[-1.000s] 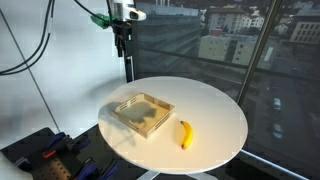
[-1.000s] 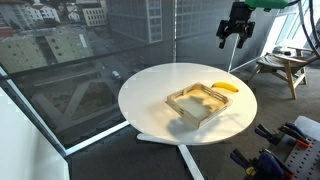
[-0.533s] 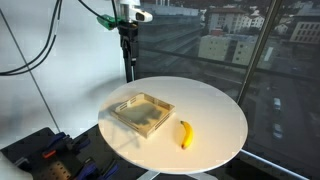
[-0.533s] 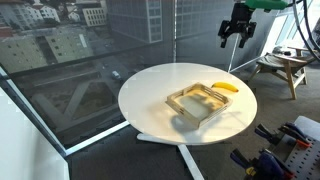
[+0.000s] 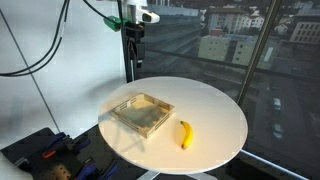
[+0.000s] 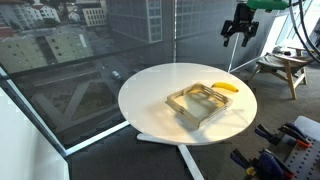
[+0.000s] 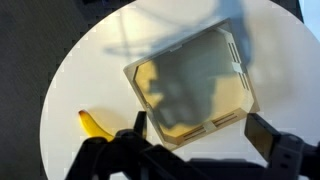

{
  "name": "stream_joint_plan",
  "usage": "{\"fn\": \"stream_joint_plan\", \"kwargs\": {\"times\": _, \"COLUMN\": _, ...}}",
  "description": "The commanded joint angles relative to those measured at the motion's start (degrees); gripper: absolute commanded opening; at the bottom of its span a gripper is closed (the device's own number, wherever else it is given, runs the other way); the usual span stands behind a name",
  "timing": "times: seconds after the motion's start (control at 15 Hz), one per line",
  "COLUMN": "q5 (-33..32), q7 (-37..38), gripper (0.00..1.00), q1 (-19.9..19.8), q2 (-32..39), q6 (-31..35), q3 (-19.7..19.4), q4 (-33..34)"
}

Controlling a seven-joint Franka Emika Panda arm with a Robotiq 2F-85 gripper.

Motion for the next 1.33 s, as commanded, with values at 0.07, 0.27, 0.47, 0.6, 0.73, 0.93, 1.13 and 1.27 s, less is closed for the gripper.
{"fn": "stream_joint_plan", "kwargs": {"times": 0.07, "q5": -1.46, "q7": 1.56, "gripper": 1.0, "q1": -1.06, "q2": 2.39, "q6": 0.62, "q3": -1.14, "q4": 2.2}}
{"fn": "stream_joint_plan", "kwargs": {"times": 0.27, "q5": -1.48, "q7": 1.5, "gripper": 1.0, "q1": -1.61, "q2": 3.68, "q6": 1.24, "q3": -1.94, "q4": 2.93}}
{"fn": "stream_joint_plan", "kwargs": {"times": 0.47, "q5": -1.45, "q7": 1.37, "gripper": 1.0, "q1": -2.07, "q2": 4.99, "q6": 2.08, "q3": -2.73, "q4": 3.75}}
{"fn": "stream_joint_plan", "kwargs": {"times": 0.6, "q5": -1.48, "q7": 1.26, "gripper": 1.0, "q1": -2.43, "q2": 6.06, "q6": 2.57, "q3": -3.35, "q4": 4.61}}
{"fn": "stream_joint_plan", "kwargs": {"times": 0.73, "q5": -1.63, "q7": 1.27, "gripper": 1.0, "q1": -2.84, "q2": 7.23, "q6": 3.16, "q3": -3.96, "q4": 5.32}}
{"fn": "stream_joint_plan", "kwargs": {"times": 0.93, "q5": -2.04, "q7": 1.3, "gripper": 1.0, "q1": -3.45, "q2": 9.03, "q6": 4.01, "q3": -4.82, "q4": 6.24}}
{"fn": "stream_joint_plan", "kwargs": {"times": 1.13, "q5": -2.22, "q7": 1.27, "gripper": 1.0, "q1": -3.73, "q2": 10.7, "q6": 4.24, "q3": -5.54, "q4": 7.06}}
{"fn": "stream_joint_plan", "kwargs": {"times": 1.27, "q5": -2.22, "q7": 1.25, "gripper": 1.0, "q1": -3.83, "q2": 11.83, "q6": 4.09, "q3": -5.88, "q4": 7.58}}
